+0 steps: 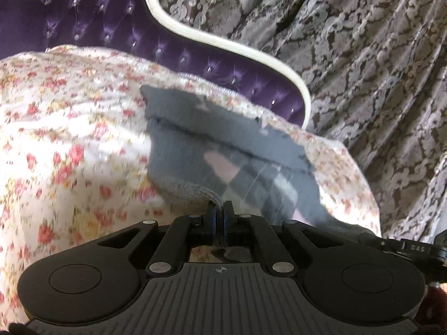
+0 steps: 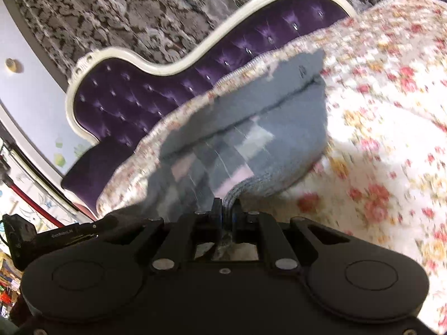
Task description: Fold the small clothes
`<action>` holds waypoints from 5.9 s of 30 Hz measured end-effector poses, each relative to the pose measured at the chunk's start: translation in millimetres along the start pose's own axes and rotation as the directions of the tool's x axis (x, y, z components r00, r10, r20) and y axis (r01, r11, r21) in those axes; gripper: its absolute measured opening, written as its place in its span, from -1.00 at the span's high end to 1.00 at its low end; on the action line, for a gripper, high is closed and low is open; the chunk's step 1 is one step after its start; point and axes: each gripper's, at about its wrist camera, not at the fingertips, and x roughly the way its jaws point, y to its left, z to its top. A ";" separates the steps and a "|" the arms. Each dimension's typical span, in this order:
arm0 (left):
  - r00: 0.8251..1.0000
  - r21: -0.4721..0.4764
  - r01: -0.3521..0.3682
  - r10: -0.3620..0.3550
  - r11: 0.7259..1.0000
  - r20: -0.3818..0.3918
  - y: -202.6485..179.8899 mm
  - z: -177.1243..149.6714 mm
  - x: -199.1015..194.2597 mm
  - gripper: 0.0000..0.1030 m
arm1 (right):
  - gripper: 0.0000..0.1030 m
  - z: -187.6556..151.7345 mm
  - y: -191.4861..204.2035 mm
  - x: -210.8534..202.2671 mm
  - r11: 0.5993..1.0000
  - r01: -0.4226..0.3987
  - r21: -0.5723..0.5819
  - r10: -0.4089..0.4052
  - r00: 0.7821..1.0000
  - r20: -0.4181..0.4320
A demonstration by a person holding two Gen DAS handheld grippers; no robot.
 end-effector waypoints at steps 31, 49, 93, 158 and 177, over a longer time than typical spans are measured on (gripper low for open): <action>0.991 -0.028 -0.009 0.013 1.000 0.135 23.5 191.0 166.8 0.92 | 0.75 205.5 -37.5 147.1 0.998 -0.040 0.039 0.030 0.972 0.235; 0.983 -0.021 -0.181 0.182 0.983 0.029 67.8 204.0 266.0 0.42 | -0.15 222.1 -99.5 255.6 0.974 0.191 0.122 -0.205 0.972 0.115; 0.942 0.361 -0.307 0.335 0.880 -0.015 46.9 187.2 284.9 0.41 | 0.03 225.4 -73.0 282.3 0.876 0.388 -0.286 -0.388 0.920 0.059; 0.971 0.310 -0.133 0.186 0.941 -0.148 -43.6 120.0 285.1 -0.38 | -0.83 102.2 -2.7 139.2 0.978 0.063 -0.199 -0.057 0.998 0.036; 0.973 0.323 -0.138 0.189 0.936 -0.135 -39.2 100.5 289.1 -0.44 | -1.00 173.8 -123.4 164.4 0.994 0.081 0.079 -0.074 0.994 -0.083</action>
